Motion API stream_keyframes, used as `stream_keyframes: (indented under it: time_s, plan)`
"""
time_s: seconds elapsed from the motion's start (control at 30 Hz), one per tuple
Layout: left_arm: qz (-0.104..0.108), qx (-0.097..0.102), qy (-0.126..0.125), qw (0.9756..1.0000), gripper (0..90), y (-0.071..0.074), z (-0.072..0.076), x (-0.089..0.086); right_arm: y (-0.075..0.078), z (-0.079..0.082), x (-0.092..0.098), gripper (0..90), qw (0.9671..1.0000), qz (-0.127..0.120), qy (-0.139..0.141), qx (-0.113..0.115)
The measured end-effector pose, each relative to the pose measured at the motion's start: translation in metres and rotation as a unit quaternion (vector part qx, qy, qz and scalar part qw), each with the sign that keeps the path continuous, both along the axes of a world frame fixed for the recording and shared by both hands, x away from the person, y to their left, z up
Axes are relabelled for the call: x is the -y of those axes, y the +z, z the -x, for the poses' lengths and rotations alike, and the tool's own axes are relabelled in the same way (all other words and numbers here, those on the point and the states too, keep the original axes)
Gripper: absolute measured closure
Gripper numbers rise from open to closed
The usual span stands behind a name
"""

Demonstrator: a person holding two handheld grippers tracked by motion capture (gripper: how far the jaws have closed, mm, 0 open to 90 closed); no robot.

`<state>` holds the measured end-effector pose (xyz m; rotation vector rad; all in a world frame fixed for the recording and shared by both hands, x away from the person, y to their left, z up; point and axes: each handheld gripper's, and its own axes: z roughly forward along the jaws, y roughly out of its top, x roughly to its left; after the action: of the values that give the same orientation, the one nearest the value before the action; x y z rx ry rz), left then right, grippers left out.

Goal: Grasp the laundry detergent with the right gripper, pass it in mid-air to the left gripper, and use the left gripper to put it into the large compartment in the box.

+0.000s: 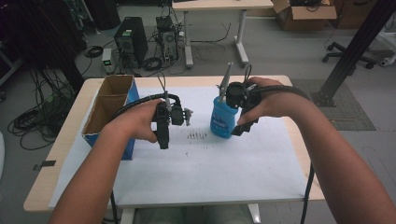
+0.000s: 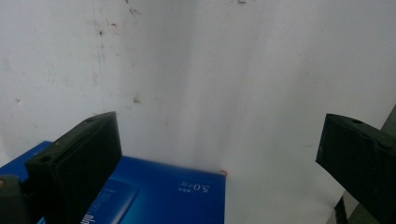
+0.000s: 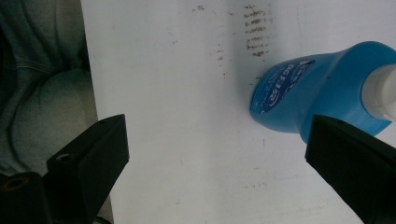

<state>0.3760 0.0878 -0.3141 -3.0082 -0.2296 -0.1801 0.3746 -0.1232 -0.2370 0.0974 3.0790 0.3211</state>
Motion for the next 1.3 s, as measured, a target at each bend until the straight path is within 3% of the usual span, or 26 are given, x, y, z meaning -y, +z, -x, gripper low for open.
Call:
stream_keyframes:
  time_s: [0.73, 1.0, 1.07, 1.3]
  plan:
    - [0.002, 0.001, 0.001, 1.0, 0.4, 0.004, 0.007, -0.001, -0.005, 0.003, -0.004, 6.3, 1.0, 0.005, -0.005, 0.002]
    - [0.006, 0.016, -0.007, 0.9998, 0.4, 0.01, 0.013, 0.002, -0.006, 0.007, -0.003, 6.4, 0.9999, 0.002, -0.009, 0.005]
    - [0.002, 0.009, -0.001, 1.0, 0.4, 0.012, 0.014, 0.003, -0.006, 0.008, -0.002, 6.4, 0.9999, 0.003, -0.012, 0.004]
    - [0.01, 0.005, -0.017, 0.9998, 0.4, 0.016, 0.023, 0.007, -0.007, 0.011, 0.005, 6.6, 0.9998, -0.004, -0.018, 0.008]
